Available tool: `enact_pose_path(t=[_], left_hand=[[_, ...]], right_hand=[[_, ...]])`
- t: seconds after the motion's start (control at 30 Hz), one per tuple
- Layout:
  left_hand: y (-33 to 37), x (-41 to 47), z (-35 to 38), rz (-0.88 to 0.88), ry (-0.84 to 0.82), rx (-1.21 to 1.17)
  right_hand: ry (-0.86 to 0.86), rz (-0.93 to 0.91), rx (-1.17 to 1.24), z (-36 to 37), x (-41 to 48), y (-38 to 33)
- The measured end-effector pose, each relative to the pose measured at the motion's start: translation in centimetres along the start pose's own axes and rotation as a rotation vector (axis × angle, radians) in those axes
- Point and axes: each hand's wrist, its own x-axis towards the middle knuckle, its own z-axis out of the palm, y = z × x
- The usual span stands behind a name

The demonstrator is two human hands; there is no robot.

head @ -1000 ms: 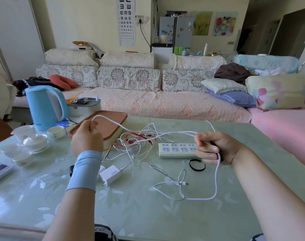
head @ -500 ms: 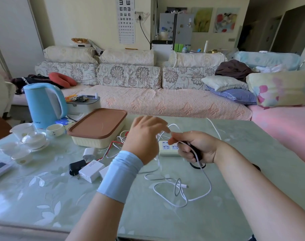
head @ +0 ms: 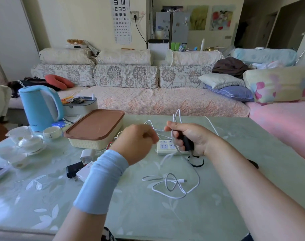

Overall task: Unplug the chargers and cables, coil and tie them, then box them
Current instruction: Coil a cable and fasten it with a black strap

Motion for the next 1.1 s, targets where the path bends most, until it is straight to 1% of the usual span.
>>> enact_pose_path(t=[0.07,0.13,0.17,0.2,0.23,0.3,0.33,0.37,0.4,0.43,0.47,0.5,0.53,0.57,0.6,0.63,0.67,0.7,0.73,0.77,0.83,0.87,0.9,0.93,0.97,1.03,1.1], left_hand=[[0.3,0.2,2.1,-0.047,-0.235,-0.227],[-0.1,0.1,4.5,-0.127,-0.464,-0.397],[-0.5,0.1,5.3,-0.145,-0.548,-0.458],[-0.8,0.2,5.5,-0.12,-0.622,-0.472],[-1.0,0.2,5.3,-0.094,-0.654,-0.467],[-1.5,0.2,4.4,-0.06,-0.645,-0.541],[-1.6,0.4,3.9,-0.072,-0.61,-0.59],[-1.4,0.5,3.4,-0.081,-0.567,-0.584],[-1.2,0.5,3.3,-0.08,-0.5,-0.493],[-1.1,0.5,3.4,-0.08,-0.418,-0.321],[-1.1,0.7,3.8,-0.08,-0.318,-0.095],[-1.0,0.6,4.3,-0.068,-0.176,0.148],[-0.8,0.3,4.8,-0.026,0.032,0.348],[-0.6,0.1,5.1,0.029,0.254,0.482],[-0.4,0.1,5.2,0.094,0.462,0.558],[-0.3,0.2,5.2,0.171,0.633,0.584],[-0.1,0.3,5.0,0.234,0.703,0.559],[0.0,0.5,4.9,0.257,0.655,0.458],[0.0,0.5,5.1,0.238,0.531,0.302],[-0.1,0.4,5.5,0.16,0.34,0.147],[-0.4,0.1,6.4,-0.055,-0.078,-0.099],[-0.5,-0.1,7.0,-0.143,-0.265,-0.235],[-0.5,-0.3,7.5,-0.192,-0.409,-0.33],[-0.4,-0.4,7.7,-0.194,-0.5,-0.358],[-0.4,-0.4,7.6,-0.145,-0.539,-0.328],[-0.3,-0.2,7.4,-0.022,-0.54,-0.314],[-0.2,0.1,7.0,0.01,-0.531,-0.384]], right_hand=[[-0.002,0.012,0.065,0.1,0.3,0.0],[-0.019,0.012,0.111,0.2,0.4,0.1],[-0.022,0.009,0.098,0.1,0.5,0.2],[-0.017,0.008,0.062,0.0,0.5,0.4],[-0.005,0.006,0.017,-0.1,0.5,0.7],[0.028,-0.008,-0.047,0.0,0.4,1.0],[0.052,-0.017,-0.049,0.1,0.4,1.0],[0.083,-0.021,-0.029,0.2,0.4,0.9],[0.112,-0.023,0.004,0.2,0.3,0.8],[0.13,-0.024,0.041,0.3,0.4,0.6],[0.137,-0.022,0.079,0.4,0.4,0.4],[0.138,-0.017,0.116,0.5,0.4,0.2],[0.138,-0.008,0.15,0.6,0.4,0.1],[0.14,0.001,0.18,0.6,0.4,0.0],[0.142,0.011,0.202,0.7,0.3,-0.1],[0.143,0.02,0.219,0.7,0.3,-0.1],[0.144,0.028,0.232,0.6,0.2,-0.2],[0.146,0.03,0.245,0.5,0.2,-0.2],[0.145,0.03,0.262,0.3,0.2,-0.2],[0.141,0.028,0.286,0.1,0.2,-0.1],[0.123,0.026,0.338,-0.3,0.4,0.0],[0.115,0.025,0.356,-0.4,0.4,0.0],[0.11,0.021,0.368,-0.5,0.4,0.0],[0.107,0.016,0.376,-0.5,0.4,0.0],[0.105,0.011,0.384,-0.5,0.4,0.0],[0.093,0.009,0.378,-0.4,0.3,0.0],[0.071,0.006,0.362,-0.2,0.2,0.1]])
